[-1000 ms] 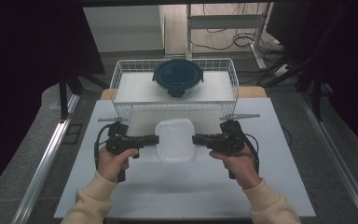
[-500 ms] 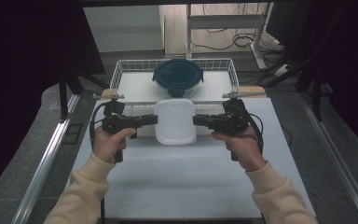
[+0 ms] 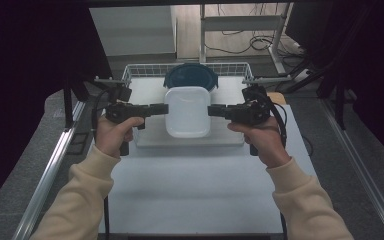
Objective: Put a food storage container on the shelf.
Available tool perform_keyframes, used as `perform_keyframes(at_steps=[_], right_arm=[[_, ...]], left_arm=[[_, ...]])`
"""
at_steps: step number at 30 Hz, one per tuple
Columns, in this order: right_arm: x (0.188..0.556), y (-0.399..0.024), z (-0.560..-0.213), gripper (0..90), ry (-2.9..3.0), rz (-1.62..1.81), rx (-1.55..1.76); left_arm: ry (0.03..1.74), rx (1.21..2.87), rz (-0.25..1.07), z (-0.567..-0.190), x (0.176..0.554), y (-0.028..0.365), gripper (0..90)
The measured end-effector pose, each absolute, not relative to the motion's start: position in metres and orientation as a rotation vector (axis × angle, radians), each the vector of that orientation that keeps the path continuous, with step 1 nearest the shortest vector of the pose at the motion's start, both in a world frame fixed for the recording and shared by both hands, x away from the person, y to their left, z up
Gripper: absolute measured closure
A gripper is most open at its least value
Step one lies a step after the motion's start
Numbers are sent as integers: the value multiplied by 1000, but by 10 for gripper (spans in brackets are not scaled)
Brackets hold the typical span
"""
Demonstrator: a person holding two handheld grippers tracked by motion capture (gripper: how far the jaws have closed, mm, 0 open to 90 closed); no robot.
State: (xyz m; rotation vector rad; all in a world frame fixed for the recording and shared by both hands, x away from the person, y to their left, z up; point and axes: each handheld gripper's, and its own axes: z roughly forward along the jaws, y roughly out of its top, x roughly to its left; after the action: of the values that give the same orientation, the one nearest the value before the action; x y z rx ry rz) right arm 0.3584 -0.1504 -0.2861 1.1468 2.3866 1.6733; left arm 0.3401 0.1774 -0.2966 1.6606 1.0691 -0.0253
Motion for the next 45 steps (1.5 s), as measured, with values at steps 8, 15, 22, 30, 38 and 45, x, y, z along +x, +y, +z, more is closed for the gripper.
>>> perform_keyframes(at_steps=[8, 15, 22, 30, 38, 45], right_arm=[[370, -147, -259, 801, 2371, 1688, 1124], [387, -145, -238, 802, 2376, 1700, 1119], [404, -146, -224, 803, 2383, 1726, 1140], [428, -143, -217, 806, 2403, 1724, 1191], [445, -143, -212, 806, 2411, 1733, 1237], [460, -144, -219, 805, 2426, 1726, 1333]], left_arm=[[1061, 1654, 8, -269, 350, 180, 777], [1066, 1646, 19, -251, 365, 181, 778], [1078, 1636, -15, -238, 384, 183, 778], [1109, 1630, -25, -230, 405, 185, 778], [1129, 1627, -64, -225, 422, 187, 777], [1163, 1608, -115, -231, 437, 186, 779]])
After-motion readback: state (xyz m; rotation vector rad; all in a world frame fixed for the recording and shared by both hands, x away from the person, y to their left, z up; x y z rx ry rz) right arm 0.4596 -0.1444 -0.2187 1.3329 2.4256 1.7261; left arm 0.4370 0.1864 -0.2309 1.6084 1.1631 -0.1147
